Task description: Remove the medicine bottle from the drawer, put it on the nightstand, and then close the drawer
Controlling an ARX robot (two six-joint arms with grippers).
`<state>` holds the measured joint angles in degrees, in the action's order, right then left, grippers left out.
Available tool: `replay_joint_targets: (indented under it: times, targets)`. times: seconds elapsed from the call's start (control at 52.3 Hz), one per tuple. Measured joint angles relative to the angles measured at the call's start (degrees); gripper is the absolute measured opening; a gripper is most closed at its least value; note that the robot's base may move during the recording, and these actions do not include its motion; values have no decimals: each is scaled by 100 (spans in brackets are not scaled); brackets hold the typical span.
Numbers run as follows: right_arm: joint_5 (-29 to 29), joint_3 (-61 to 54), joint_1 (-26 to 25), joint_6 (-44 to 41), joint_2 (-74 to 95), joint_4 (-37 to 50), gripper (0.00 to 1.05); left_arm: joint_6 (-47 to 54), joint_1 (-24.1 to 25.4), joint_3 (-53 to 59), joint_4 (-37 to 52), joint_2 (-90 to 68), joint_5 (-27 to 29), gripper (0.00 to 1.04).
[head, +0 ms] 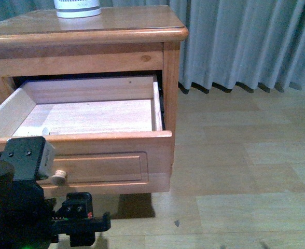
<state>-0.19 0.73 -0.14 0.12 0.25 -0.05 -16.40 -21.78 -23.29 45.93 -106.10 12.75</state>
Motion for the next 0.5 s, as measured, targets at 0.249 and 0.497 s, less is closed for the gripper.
replay_joint_targets:
  times: [0.249, 0.497]
  targets:
    - [0, 0, 0, 0, 0, 0, 98, 15, 505, 105, -922, 1340, -507, 98]
    - [0, 0, 0, 0, 0, 0, 98, 256, 763, -131, -2625, 3875, -1349, 98]
